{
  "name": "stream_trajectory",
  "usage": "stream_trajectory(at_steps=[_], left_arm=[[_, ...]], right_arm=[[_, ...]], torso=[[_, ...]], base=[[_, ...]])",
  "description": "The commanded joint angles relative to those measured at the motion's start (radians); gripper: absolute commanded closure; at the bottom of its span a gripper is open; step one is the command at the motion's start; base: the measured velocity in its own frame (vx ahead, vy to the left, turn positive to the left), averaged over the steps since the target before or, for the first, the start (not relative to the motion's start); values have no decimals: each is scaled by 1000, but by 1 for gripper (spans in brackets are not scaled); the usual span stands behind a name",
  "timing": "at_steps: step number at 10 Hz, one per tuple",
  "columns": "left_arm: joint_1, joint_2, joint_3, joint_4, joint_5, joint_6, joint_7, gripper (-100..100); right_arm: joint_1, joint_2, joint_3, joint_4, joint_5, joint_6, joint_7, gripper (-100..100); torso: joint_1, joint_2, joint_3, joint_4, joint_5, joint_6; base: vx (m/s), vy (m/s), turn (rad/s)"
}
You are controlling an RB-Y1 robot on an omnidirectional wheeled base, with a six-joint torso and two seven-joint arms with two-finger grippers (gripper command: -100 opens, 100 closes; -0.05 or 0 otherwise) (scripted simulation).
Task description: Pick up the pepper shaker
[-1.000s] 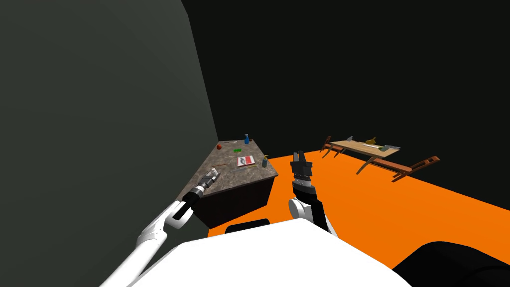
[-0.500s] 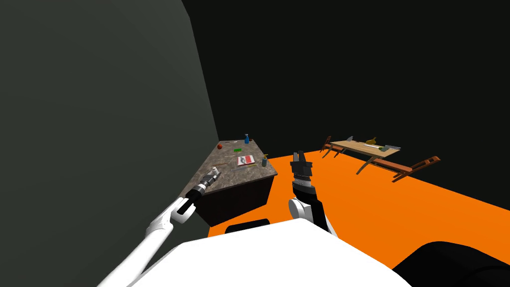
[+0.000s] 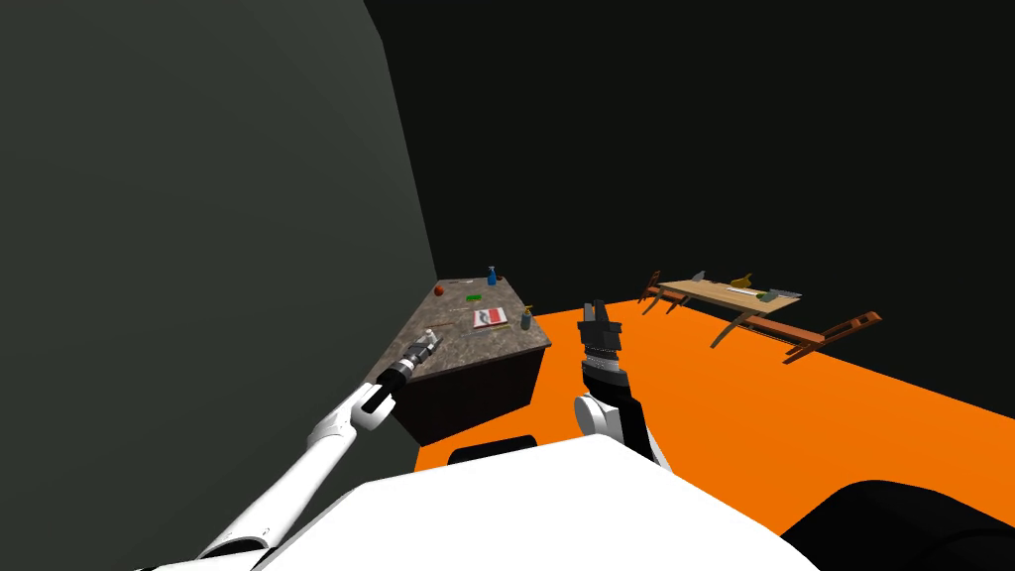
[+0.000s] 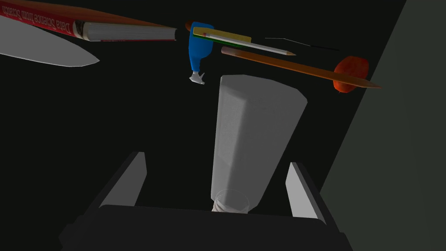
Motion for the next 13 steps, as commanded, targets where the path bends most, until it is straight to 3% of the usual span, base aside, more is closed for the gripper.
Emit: stream_trajectory(at_steps=[1,3,4,5,7,9,11,13], left_arm=[[-50,-3,-3,50,9,-18,-14,-100],[-56,-3,-3,89,9,-18,-14,-100],[-111,-4,-15,138,27,-42,-33,-100],[-132,-4,-15,158,27,-42,-33,-100],[-132,-4,-15,187,27,-42,-33,-100],[-201,-5,-26,245,46,-66,-52,-100],[-208,-5,-26,285,46,-66,-52,-100],[-283,-6,-38,364,64,-90,-71,-100]], right_arm=[[0,0,0,0,0,0,0,0],[0,0,0,0,0,0,0,0],[0,0,0,0,0,0,0,0],[0,0,0,0,0,0,0,0],[0,0,0,0,0,0,0,0],[0,0,0,0,0,0,0,0],[0,0,0,0,0,0,0,0],[0,0,0,0,0,0,0,0]], torso=[[0,0,0,0,0,0],[0,0,0,0,0,0],[0,-1,0,0,0,0],[0,0,0,0,0,0],[0,0,0,0,0,0],[1,0,0,0,0,0],[-1,0,0,0,0,0],[-1,1,0,0,0,0]], base=[[-50,-3,19],[-17,-4,-2],[-39,-8,39],[-49,-11,19],[-15,-2,-4],[-41,5,28],[-18,-10,-4],[-53,-12,28]])
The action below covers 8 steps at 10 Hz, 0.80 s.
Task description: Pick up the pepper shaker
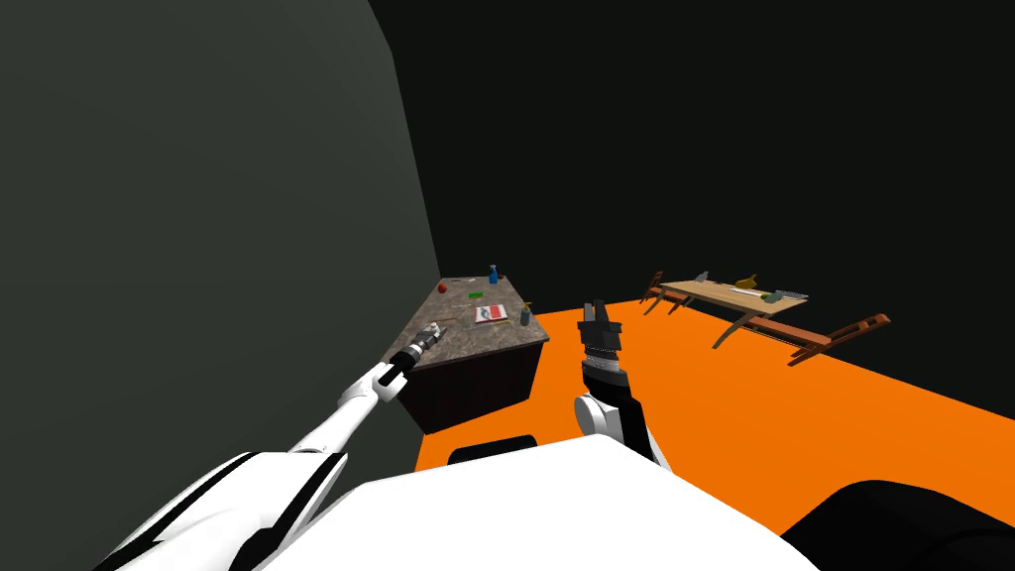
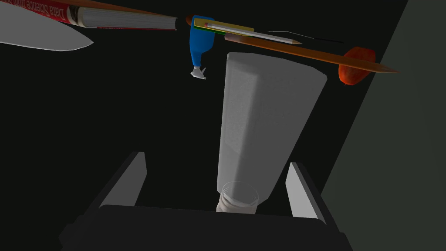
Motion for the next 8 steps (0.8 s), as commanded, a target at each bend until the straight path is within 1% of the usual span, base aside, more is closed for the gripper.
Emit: stream_trajectory(at_steps=[1,2,3,4,5,6,8], left_arm=[[-25,-2,1,50,3,-8,-7,-100],[-25,-2,1,60,3,-8,-7,-100],[-77,-3,-11,107,22,-32,-26,-100],[-101,-3,-11,158,22,-32,-26,-100],[-97,-5,-7,154,20,-42,-28,-100],[-98,-4,-7,158,21,-42,-29,100],[-98,-4,-7,158,20,-42,-29,100]], right_arm=[[0,0,0,0,0,0,0,0],[0,0,0,0,0,0,0,0],[0,0,0,0,0,0,0,0],[0,0,0,0,0,0,0,0],[0,0,0,0,0,0,0,0],[0,0,0,0,0,0,0,0],[0,0,0,0,0,0,0,0]], torso=[[0,0,0,0,0,0],[1,-1,-1,0,0,0],[1,-3,-2,-1,0,0],[0,-2,-1,0,0,0],[0,-1,-1,0,0,0],[0,-2,-1,0,0,0],[0,-3,-2,-1,0,1]], base=[[-25,0,-3],[0,0,0],[-36,-6,43],[-45,-11,13],[-16,-5,-1],[0,0,0],[0,0,0]])
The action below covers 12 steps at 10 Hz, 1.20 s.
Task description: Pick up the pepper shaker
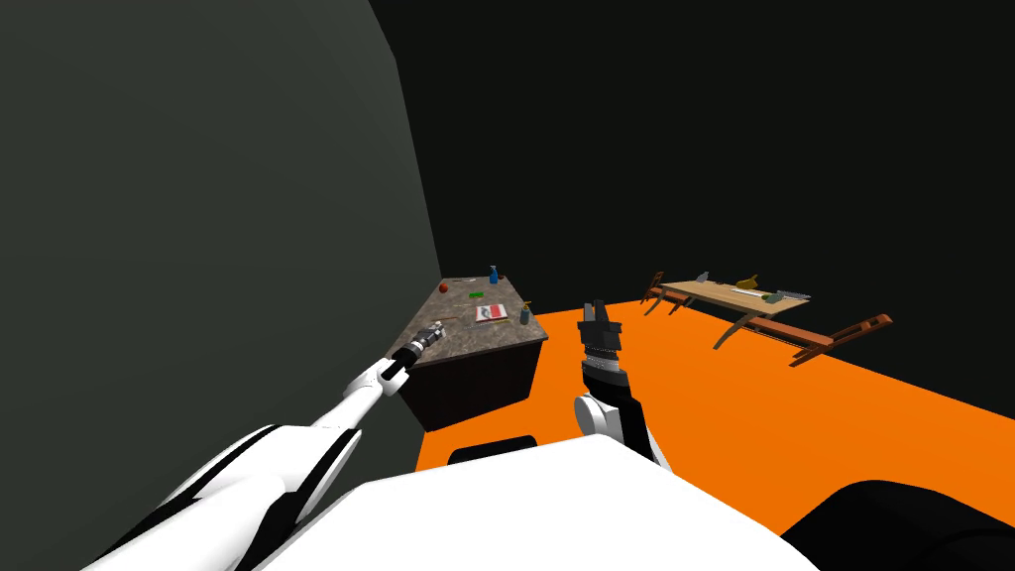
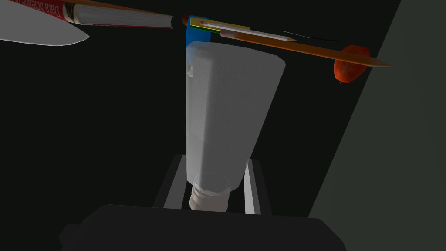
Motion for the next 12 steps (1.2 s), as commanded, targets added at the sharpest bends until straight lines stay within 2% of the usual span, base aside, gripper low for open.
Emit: stream_trajectory(at_steps=[1,2,3,4,5,6,8,9,10,12], left_arm=[[0,0,0,0,0,0,0,100],[0,0,0,0,0,0,0,100],[0,0,0,0,0,0,0,0],[50,2,8,-50,-17,34,23,100],[50,2,8,-26,-17,34,23,100],[73,2,8,-72,-17,34,23,100],[73,2,8,-97,-17,34,23,100],[115,3,19,-125,-36,58,42,100],[135,3,19,-142,-36,58,42,100],[148,3,19,-195,-36,58,42,100]], right_arm=[[0,0,0,0,0,0,0,0],[0,0,0,0,0,0,0,0],[0,0,0,0,0,0,0,0],[0,0,0,0,0,0,0,0],[0,0,0,0,0,0,0,0],[0,0,0,0,0,0,0,0],[0,0,0,0,0,0,0,0],[0,0,0,0,0,0,0,0],[0,0,0,0,0,0,0,0],[0,0,0,0,0,0,0,0]], torso=[[0,0,0,0,0,0],[0,0,0,0,0,0],[0,0,0,0,0,0],[0,0,0,0,0,0],[2,-3,-2,-2,1,-1],[4,-5,-5,-5,2,-3],[6,-5,-6,-7,4,-4],[6,-4,-5,-7,3,-3],[6,-6,-7,-8,4,-4],[8,-7,-9,-11,6,-5]], base=[[0,0,0],[0,0,0],[0,0,0],[41,7,-45],[58,13,-35],[32,8,10],[-2,0,13],[37,5,-48],[59,14,-23],[14,3,6]])
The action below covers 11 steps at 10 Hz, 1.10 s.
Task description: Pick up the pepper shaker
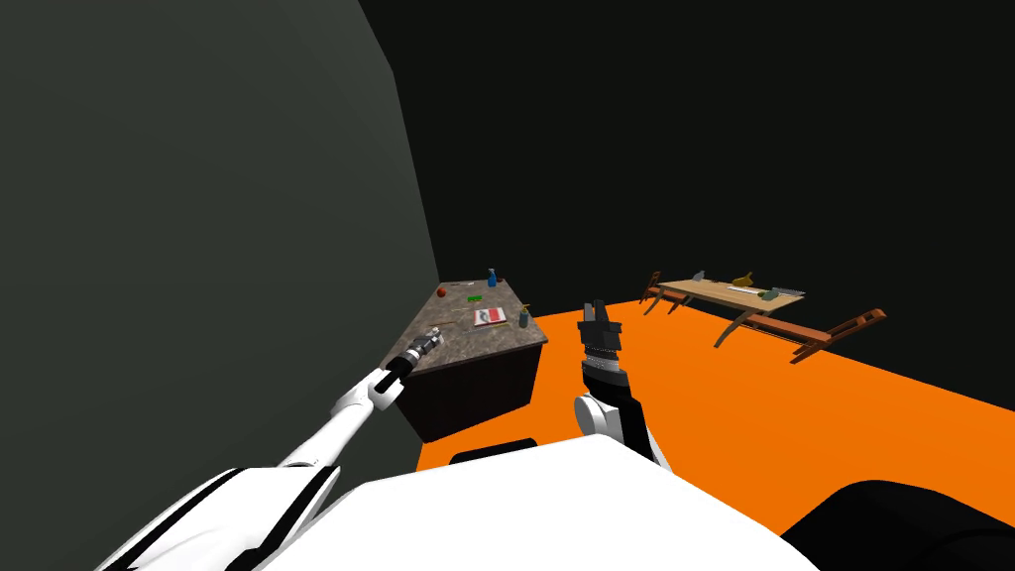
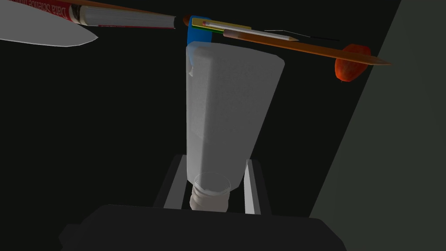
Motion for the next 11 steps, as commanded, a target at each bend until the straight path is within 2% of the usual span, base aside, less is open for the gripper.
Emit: stream_trajectory(at_steps=[1,2,3,4,5,7,8,9,10,11], left_arm=[[50,1,11,-50,-19,23,19,100],[65,1,11,-57,-19,23,19,100],[77,1,11,-101,-19,23,19,100],[77,1,11,-109,-19,23,19,100],[122,2,22,-147,-37,47,38,100],[153,2,22,-181,-37,47,38,100],[153,2,22,-207,-37,47,38,100],[201,3,34,-246,-56,71,57,100],[228,3,34,-278,-56,71,57,100],[228,3,34,-305,-56,71,57,100]], right_arm=[[0,0,0,0,0,0,0,0],[0,0,0,0,0,0,0,0],[0,0,0,0,0,0,0,0],[0,0,0,0,0,0,0,0],[0,0,0,0,0,0,0,0],[0,0,0,0,0,0,0,0],[0,0,0,0,0,0,0,0],[0,0,0,0,0,0,0,0],[0,0,0,0,0,0,0,0],[0,0,0,0,0,0,0,0]], torso=[[0,0,0,0,0,0],[1,-2,-1,-1,1,0],[2,-3,-3,-4,2,-1],[2,-3,-3,-4,2,-1],[2,-2,-3,-3,2,0],[3,-4,-5,-6,3,-2],[4,-4,-6,-8,4,-3],[5,-3,-5,-7,4,-2],[5,-4,-5,-8,4,-3],[6,-4,-6,-8,4,-3]], base=[[41,0,-44],[58,6,-27],[25,5,14],[-1,2,11],[38,-1,-48],[43,3,-12],[0,7,21],[33,7,-38],[47,8,-22],[26,7,8]])
